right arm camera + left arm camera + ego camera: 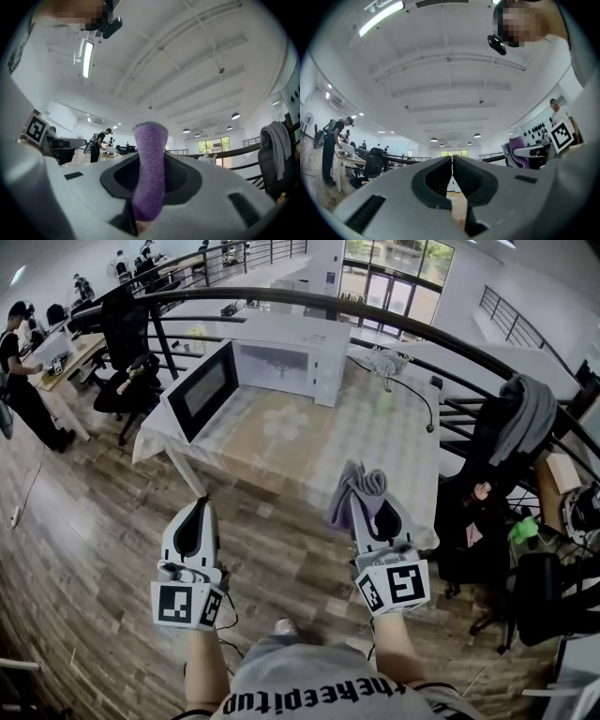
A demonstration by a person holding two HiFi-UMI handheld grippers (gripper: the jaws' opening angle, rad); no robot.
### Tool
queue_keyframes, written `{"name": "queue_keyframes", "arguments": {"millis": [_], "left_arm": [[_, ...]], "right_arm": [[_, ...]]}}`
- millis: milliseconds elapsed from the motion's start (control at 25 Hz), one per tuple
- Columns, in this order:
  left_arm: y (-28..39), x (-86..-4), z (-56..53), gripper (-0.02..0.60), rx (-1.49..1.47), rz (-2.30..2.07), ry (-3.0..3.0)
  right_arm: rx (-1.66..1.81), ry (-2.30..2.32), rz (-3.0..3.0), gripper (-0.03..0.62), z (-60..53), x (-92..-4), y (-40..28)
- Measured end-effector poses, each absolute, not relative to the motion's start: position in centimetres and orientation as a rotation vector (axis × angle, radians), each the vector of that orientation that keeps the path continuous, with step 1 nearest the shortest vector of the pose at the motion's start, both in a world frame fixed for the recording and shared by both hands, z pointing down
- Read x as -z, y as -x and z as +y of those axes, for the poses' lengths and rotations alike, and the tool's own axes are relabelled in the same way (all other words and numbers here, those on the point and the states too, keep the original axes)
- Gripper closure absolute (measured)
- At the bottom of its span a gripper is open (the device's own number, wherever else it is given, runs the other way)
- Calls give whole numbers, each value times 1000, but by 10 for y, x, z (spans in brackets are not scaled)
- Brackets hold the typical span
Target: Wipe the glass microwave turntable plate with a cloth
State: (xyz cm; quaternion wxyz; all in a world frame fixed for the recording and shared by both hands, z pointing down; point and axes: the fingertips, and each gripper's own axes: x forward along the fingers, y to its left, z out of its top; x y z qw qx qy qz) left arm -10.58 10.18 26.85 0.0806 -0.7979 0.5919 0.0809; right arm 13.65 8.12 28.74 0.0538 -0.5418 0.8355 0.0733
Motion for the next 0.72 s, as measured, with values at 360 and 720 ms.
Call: {"name": "queue_keyframes", "arguments": {"millis": [360,720], "left_arm": [[144,-276,80,571,-260,1771,2396],[150,-294,53,571,-264,1786,2431]], "right_arm": [[-222,1681,2528,482,63,-290,-107],[-201,1712,2554,482,38,-302,-103]]}}
